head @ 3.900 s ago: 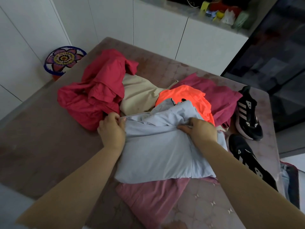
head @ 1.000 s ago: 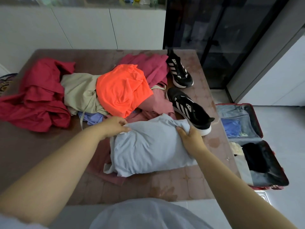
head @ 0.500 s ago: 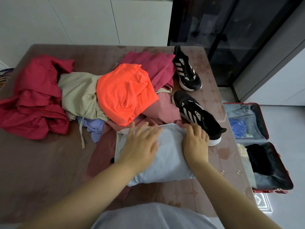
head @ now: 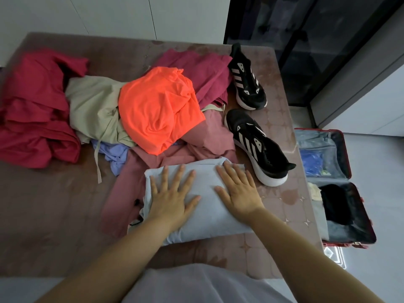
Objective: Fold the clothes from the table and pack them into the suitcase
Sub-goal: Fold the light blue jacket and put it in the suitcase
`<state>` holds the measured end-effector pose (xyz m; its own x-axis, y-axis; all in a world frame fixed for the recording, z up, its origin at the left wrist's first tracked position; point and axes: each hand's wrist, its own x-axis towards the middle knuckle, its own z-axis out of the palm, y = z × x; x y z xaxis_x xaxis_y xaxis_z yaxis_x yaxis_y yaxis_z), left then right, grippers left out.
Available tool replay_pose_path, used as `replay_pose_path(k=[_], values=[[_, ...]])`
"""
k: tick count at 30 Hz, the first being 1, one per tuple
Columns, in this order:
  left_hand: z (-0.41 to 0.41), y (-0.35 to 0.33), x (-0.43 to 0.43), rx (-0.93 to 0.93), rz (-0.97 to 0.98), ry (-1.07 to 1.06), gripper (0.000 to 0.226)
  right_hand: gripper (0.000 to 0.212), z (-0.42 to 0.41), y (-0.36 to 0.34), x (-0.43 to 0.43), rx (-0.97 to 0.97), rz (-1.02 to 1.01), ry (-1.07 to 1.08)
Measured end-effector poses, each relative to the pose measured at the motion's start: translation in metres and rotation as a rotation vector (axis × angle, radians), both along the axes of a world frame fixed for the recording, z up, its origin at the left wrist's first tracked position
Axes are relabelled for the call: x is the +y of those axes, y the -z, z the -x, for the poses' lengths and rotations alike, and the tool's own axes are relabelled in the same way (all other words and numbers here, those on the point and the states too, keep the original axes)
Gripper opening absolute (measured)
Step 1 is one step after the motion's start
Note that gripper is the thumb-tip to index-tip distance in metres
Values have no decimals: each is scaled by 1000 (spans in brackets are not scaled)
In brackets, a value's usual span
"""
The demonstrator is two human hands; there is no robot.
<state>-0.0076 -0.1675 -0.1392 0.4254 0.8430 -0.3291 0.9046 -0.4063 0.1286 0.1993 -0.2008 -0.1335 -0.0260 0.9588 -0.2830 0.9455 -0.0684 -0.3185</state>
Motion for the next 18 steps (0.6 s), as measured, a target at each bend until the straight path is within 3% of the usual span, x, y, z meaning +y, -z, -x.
replay_pose_path(k=[7, 12, 15, 18], values=[[14, 0, -2, -107, -12, -83, 89, 102, -5, -20, 11, 15, -1, 31], [43, -6, -22, -254, -31, -475, 78, 111, -10, -29, 25, 48, 202, 178], [41, -9, -30, -370, 44, -517, 67, 105, -9, -35, 23, 71, 174, 183], [40, -8, -37, -438, 56, -523, 62, 98, -18, -39, 15, 289, 152, 275]])
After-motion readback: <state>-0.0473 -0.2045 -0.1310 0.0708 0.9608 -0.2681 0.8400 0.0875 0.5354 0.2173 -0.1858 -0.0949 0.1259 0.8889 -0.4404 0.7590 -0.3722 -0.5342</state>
